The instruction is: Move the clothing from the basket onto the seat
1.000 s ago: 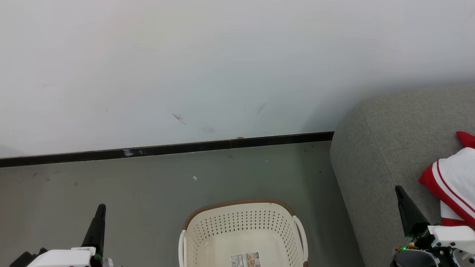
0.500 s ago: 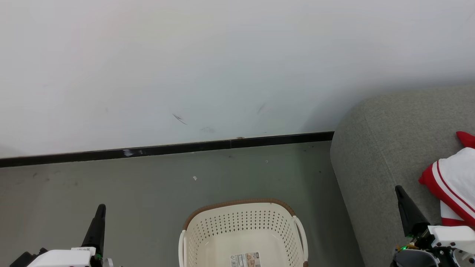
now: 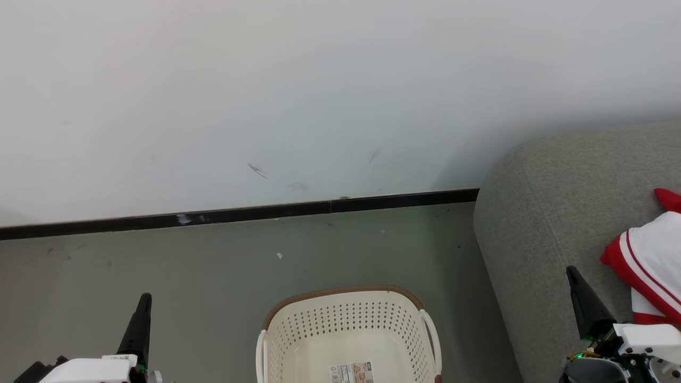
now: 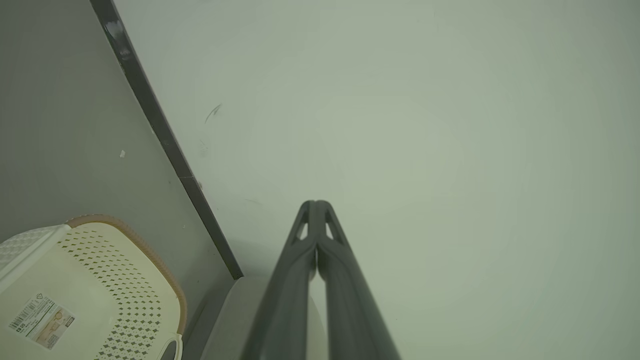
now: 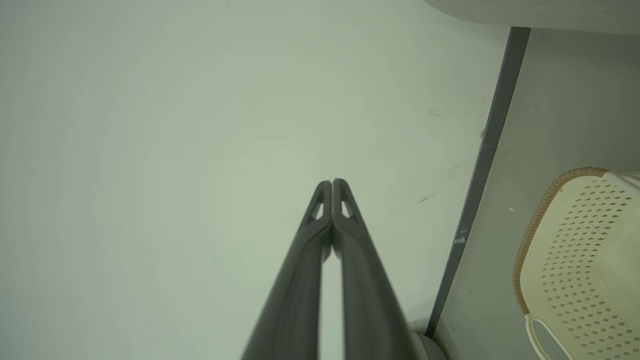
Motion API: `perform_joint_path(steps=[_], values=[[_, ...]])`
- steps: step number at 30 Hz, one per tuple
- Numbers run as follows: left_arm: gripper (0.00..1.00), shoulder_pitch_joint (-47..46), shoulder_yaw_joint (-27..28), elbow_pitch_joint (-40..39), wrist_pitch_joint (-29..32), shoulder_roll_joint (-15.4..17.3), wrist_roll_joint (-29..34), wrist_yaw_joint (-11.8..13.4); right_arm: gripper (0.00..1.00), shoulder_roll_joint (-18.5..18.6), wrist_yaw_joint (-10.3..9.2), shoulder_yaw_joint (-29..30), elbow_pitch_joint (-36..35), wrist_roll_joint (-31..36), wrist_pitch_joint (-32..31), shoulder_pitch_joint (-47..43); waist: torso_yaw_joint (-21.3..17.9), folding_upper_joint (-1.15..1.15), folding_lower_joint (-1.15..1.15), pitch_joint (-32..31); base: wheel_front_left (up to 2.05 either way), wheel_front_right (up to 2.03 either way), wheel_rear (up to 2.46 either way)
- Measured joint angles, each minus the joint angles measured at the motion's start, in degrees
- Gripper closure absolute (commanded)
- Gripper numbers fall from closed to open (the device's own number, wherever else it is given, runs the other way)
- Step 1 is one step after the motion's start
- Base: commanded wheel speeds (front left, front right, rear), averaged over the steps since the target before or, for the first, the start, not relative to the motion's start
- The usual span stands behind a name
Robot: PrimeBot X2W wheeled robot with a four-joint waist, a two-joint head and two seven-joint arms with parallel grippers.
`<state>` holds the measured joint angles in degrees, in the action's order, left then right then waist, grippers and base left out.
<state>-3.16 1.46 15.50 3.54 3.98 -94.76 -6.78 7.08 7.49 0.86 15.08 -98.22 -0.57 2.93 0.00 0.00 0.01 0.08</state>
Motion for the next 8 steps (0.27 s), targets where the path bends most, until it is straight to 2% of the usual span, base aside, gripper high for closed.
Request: perform_joint_path(steps=[8], values=[[1.0, -0.01, 0.01, 0.02, 0.0, -0.01, 0.0, 0.0, 1.0, -0.02, 0.0, 0.03, 0.01, 0.0, -0.01, 0.01, 0.0, 0.0, 0.0, 0.0, 0.0, 0.0, 0.0]])
